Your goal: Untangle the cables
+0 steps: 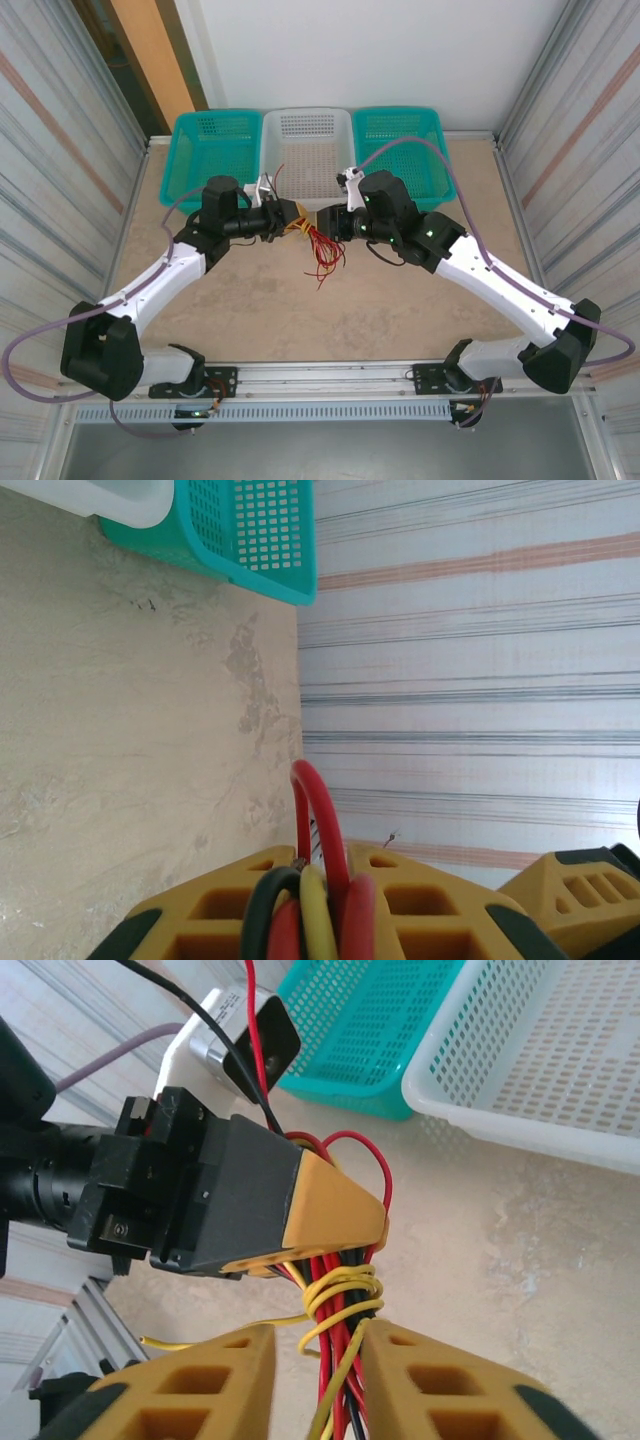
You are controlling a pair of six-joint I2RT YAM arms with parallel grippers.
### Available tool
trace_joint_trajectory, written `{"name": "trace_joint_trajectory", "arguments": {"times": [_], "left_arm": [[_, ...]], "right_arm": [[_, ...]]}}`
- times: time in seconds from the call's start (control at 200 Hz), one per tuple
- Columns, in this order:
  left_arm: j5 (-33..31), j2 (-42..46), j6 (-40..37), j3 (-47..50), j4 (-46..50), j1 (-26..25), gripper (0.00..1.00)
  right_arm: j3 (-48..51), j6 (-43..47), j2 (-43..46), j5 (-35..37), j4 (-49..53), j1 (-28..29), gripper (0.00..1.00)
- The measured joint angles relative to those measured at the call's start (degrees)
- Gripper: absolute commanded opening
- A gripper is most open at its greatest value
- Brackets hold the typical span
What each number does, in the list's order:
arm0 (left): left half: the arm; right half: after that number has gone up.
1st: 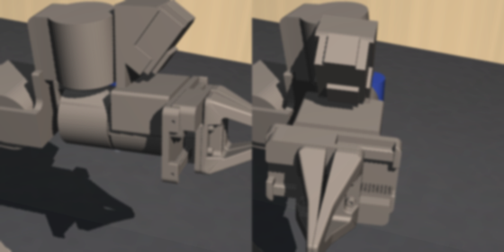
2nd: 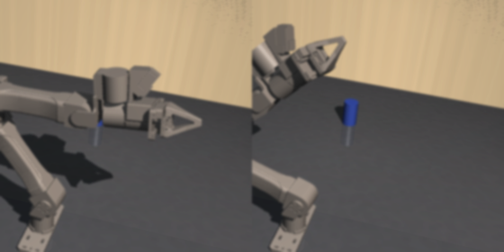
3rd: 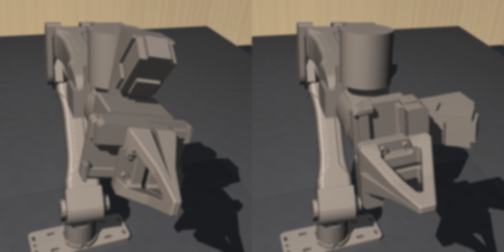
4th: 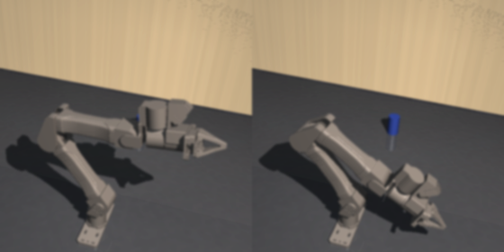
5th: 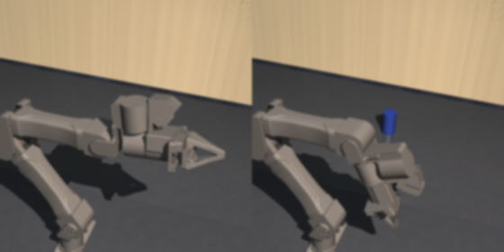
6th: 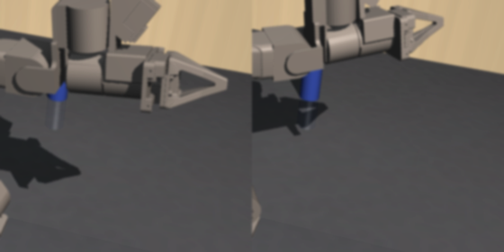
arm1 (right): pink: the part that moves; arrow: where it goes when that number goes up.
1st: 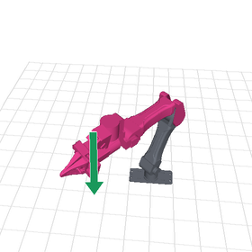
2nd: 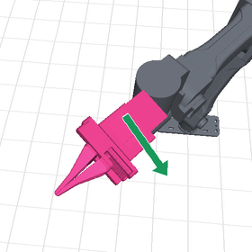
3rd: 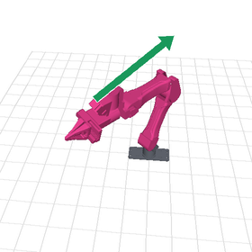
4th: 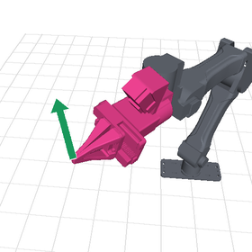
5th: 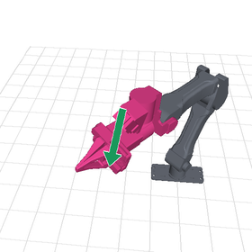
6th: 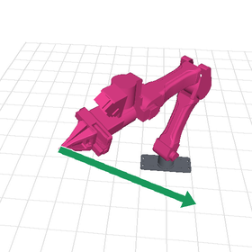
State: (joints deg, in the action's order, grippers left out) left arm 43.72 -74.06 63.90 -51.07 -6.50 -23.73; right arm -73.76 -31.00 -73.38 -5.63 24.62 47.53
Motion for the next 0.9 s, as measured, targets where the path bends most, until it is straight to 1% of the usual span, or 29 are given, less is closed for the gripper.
{"name": "trace_joint_trajectory", "arguments": {"times": [0.08, 0.14, 0.165, 0.23, 0.256, 0.281, 0.391, 0.441, 0.566, 0.671, 0.686, 0.747, 0.897], "left_arm": [[0.07, 0.0, 0.0, 0.0, -0.04, 0.0, 0.0], [0.2, 0.0, 0.0, 0.0, -0.11, 0.0, 0.0], [0.22, 0.0, 0.0, 0.0, -0.2, 0.0, 0.0], [0.26, 0.0, 0.0, 0.0, -0.28, 0.0, 0.0], [0.26, 0.0, 0.0, 0.0, -0.28, 0.0, 0.0], [0.28, 0.0, 0.0, 0.0, -0.26, 0.0, 0.0], [0.35, 0.0, 0.0, 0.0, -0.33, 0.0, 0.0], [0.39, 0.0, 0.0, 0.0, -0.37, 0.0, 0.0], [0.44, 0.0, 0.0, 0.0, -0.72, 0.0, 0.0], [0.44, 0.0, 0.0, 0.0, -0.85, 0.0, 0.0], [0.44, 0.0, 0.0, 0.0, -0.85, 0.0, 0.0], [0.46, 0.0, 0.0, 0.0, -0.9, 0.0, 0.0], [0.85, 0.0, 0.0, 0.0, -1.07, 0.0, 0.0]], "right_arm": [[0.0, -0.04, 0.0, 0.02, 0.74, 0.0, 0.16], [0.0, -0.04, 0.0, 0.22, 1.31, 0.0, 0.18], [0.0, -0.04, 0.0, 0.39, 1.55, 0.0, 0.21], [0.0, -0.15, 0.0, 0.98, 2.1, -0.02, 0.37], [0.0, 0.26, 0.0, 1.2, 2.27, -0.04, 0.4], [0.0, 0.33, 0.0, 1.29, 2.45, -0.04, 0.4], [0.0, 0.15, 0.0, 1.66, 2.97, -0.04, 0.28], [0.0, 0.13, 0.0, 1.73, 3.08, -0.04, 0.26], [0.0, 0.13, 0.0, 1.73, 3.8, -0.04, 0.28], [0.0, 0.0, 0.0, 1.75, 4.22, -0.04, 0.38], [0.0, 0.22, 0.0, 1.75, 4.2, -0.04, 0.37], [0.0, -0.02, 0.0, 1.97, 4.2, -0.04, 0.27], [0.0, 0.2, 0.0, 2.49, 4.2, -0.04, 0.12]]}}
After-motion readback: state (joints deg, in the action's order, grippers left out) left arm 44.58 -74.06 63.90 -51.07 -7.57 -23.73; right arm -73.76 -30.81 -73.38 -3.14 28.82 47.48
